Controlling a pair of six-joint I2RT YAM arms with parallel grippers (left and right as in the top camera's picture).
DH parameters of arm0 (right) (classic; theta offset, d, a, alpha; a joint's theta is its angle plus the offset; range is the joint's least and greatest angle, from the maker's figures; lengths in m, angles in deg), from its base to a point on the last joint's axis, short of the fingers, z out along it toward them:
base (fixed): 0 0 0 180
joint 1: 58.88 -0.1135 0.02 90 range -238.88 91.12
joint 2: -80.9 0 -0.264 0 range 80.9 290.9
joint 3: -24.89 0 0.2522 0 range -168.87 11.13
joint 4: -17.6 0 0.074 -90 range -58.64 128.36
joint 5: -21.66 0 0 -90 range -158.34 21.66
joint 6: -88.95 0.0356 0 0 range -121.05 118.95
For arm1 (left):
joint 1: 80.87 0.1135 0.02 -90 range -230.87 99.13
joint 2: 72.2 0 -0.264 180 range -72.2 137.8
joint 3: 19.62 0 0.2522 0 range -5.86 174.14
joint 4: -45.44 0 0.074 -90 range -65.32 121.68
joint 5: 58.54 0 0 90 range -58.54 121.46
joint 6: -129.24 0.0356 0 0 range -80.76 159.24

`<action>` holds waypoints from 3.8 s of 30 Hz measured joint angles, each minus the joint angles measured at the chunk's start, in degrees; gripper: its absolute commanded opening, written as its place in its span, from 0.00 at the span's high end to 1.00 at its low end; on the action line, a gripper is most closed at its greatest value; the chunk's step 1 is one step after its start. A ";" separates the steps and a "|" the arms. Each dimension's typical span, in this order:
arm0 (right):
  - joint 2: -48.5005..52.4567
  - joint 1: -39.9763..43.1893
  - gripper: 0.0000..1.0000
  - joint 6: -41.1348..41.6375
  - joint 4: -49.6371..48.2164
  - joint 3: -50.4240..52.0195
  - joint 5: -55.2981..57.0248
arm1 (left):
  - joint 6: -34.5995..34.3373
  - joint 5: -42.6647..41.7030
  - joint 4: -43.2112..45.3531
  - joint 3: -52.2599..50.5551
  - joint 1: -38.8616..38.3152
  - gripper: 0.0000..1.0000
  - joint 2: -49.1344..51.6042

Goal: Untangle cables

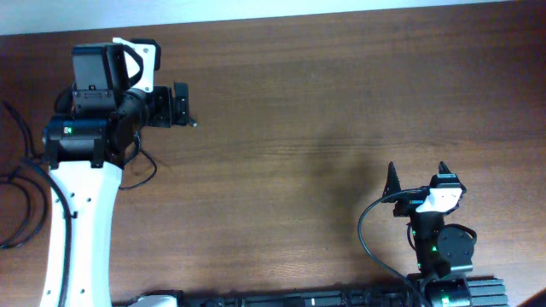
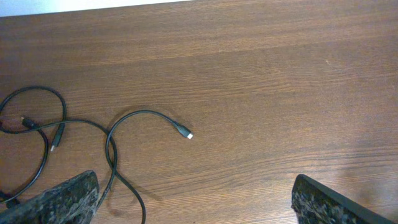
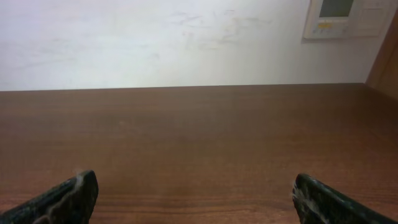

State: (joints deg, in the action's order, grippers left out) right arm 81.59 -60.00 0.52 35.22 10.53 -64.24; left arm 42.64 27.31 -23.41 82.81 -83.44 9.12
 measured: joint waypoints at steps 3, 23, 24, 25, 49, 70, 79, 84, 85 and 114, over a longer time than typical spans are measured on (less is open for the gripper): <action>0.00 0.00 0.01 -0.02 0.00 0.00 0.00 | 0.00 0.00 0.00 0.00 0.00 0.01 0.00; -0.02 0.00 0.01 -0.02 -0.04 -0.02 1.03 | 1.75 -1.29 48.52 -48.17 0.00 0.01 -34.53; 0.00 0.00 0.01 -0.02 -0.04 -0.02 1.05 | 1.75 -1.95 53.37 -52.22 0.00 0.01 -37.11; 0.00 0.02 0.01 -0.04 -0.04 -0.02 1.03 | 1.77 -2.67 59.17 -56.76 0.00 0.01 -39.82; -0.04 0.02 0.01 -0.04 -0.04 -0.02 1.05 | 1.99 0.96 50.99 -88.02 -0.50 0.01 -80.52; -0.07 0.02 0.01 -0.04 -0.04 -0.02 1.05 | 1.99 1.40 50.97 -88.02 -0.50 0.01 -80.52; -0.04 0.02 0.01 0.02 -0.04 -0.02 1.05 | 2.01 1.40 50.97 -88.02 -0.50 0.01 -80.52; -0.04 0.02 0.01 -0.02 -0.04 -0.02 1.05 | 2.01 1.40 50.97 -88.02 -0.50 0.01 -80.52; -0.04 0.02 0.01 -0.02 -0.04 -0.02 1.05 | 1.99 1.40 50.97 -88.02 -0.50 0.01 -80.52; -0.04 0.02 0.01 -0.07 -0.04 -0.02 1.05 | 1.99 1.40 50.95 -88.02 -0.50 0.01 -80.52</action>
State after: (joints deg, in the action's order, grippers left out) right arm 81.55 -59.98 0.45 35.17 10.51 -63.19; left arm 44.63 28.71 27.54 -5.21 -83.94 -71.40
